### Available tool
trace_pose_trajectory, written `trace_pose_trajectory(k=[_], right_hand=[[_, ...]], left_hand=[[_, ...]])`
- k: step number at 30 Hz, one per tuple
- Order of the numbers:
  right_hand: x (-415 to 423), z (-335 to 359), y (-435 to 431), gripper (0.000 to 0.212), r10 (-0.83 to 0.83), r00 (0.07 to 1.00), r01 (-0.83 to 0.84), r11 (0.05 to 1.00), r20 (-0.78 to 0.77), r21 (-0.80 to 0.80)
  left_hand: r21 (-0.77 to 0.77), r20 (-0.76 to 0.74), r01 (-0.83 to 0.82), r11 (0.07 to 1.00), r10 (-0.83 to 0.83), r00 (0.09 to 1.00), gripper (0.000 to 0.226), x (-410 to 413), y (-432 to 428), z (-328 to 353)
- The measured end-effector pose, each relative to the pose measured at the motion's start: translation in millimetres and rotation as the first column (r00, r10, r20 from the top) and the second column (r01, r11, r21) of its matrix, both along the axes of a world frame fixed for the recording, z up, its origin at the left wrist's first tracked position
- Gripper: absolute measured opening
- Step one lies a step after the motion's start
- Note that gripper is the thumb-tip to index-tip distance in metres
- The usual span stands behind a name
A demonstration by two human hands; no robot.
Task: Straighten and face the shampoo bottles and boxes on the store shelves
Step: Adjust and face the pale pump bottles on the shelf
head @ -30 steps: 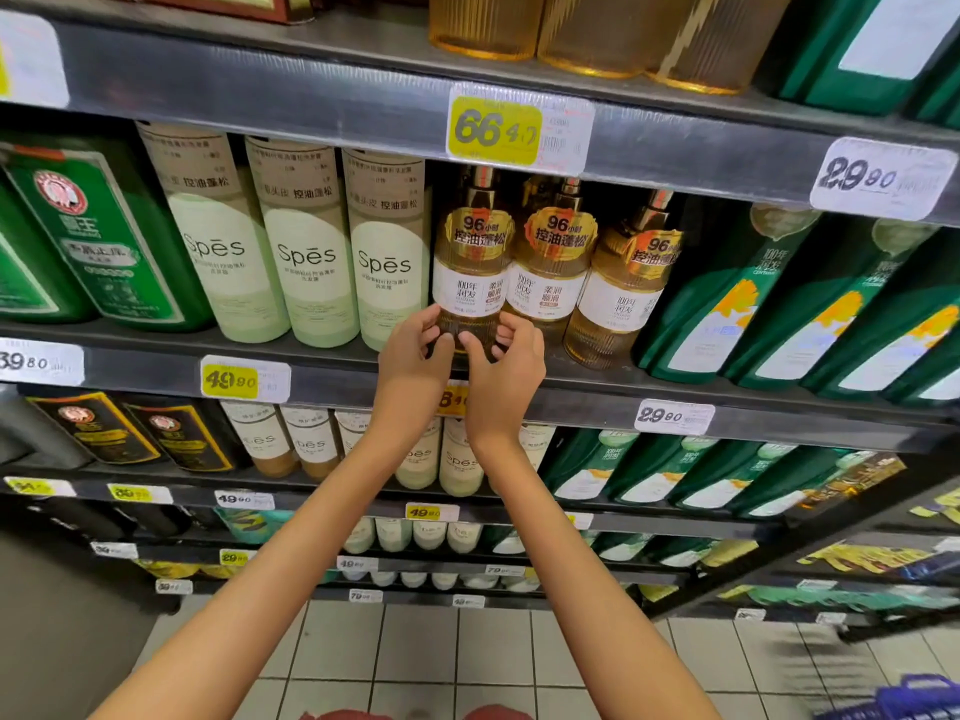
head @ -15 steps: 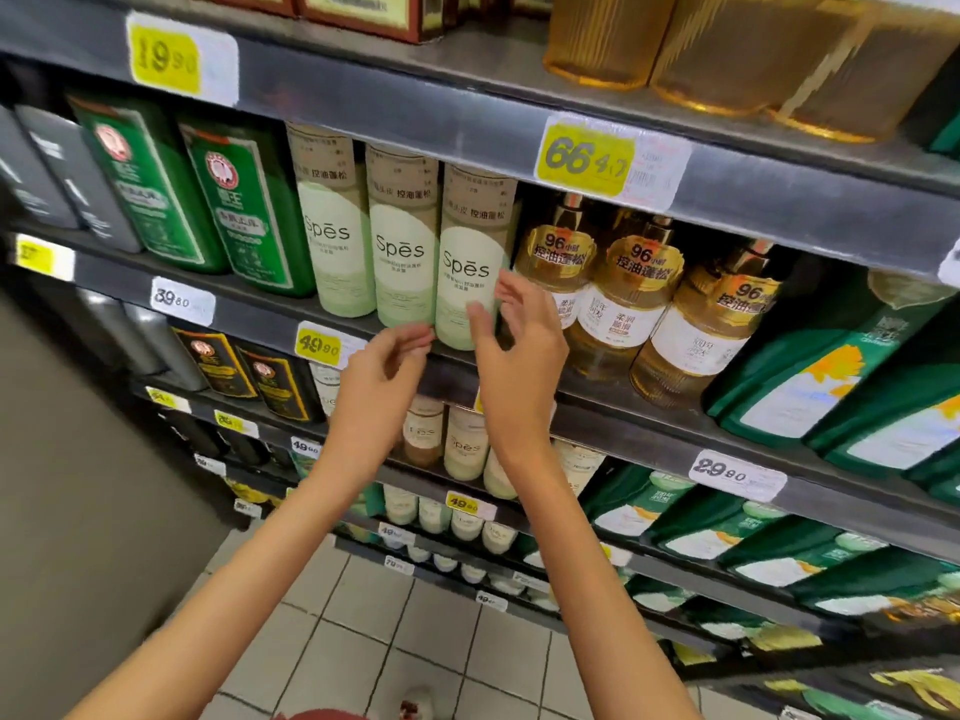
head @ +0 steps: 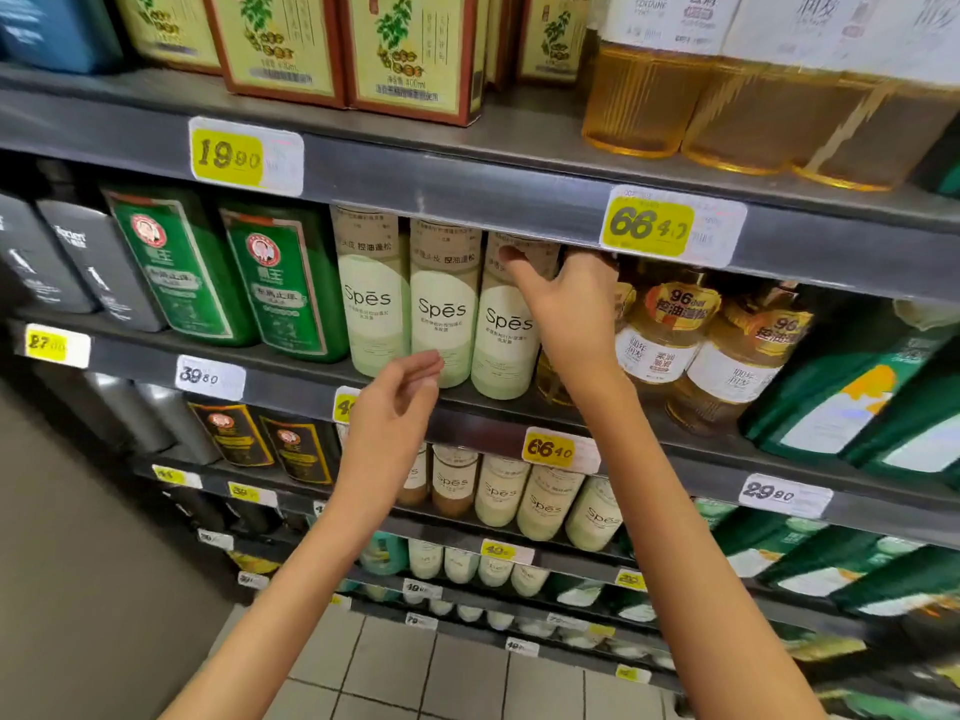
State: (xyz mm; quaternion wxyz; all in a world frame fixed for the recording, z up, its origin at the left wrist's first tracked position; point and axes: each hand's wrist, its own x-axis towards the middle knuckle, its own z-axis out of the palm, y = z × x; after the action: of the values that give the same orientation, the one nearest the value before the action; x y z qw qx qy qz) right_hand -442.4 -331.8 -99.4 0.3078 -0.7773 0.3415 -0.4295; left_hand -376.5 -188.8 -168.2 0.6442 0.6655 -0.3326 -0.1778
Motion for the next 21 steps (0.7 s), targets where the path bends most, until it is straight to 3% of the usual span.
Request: trace_pose_trajectory(k=[5,8,16,21], right_hand=[[17.0,-3.1,-1.4,0.048,-0.067,0.975,0.086,0.993,-0.211,0.08],[21.4,-7.6,-0.2,0.04,-0.111,0.958,0.14,0.986,-0.263,0.095],[9.4,-20.9,26.8,0.038,-0.233,0.967,0.209,0.958,-0.108,-0.196],[-6.2,-34.7,48.8,0.069,-0.121,0.992,0.126,0.972,0.035,-0.199]], left_hand=[[0.009,-0.003,0.117,0.993,-0.117,0.993,0.027,25.2,8.7,-6.4],[0.005,-0.032,0.157,0.988,-0.156,0.987,0.027,37.9,12.6,-9.7],[-0.015,-0.098,0.268,0.963,-0.269,0.958,0.028,50.2,17.4,-13.6],[0.016,-0.113,0.341,0.94,-0.337,0.935,0.028,44.7,26.2,-18.4]])
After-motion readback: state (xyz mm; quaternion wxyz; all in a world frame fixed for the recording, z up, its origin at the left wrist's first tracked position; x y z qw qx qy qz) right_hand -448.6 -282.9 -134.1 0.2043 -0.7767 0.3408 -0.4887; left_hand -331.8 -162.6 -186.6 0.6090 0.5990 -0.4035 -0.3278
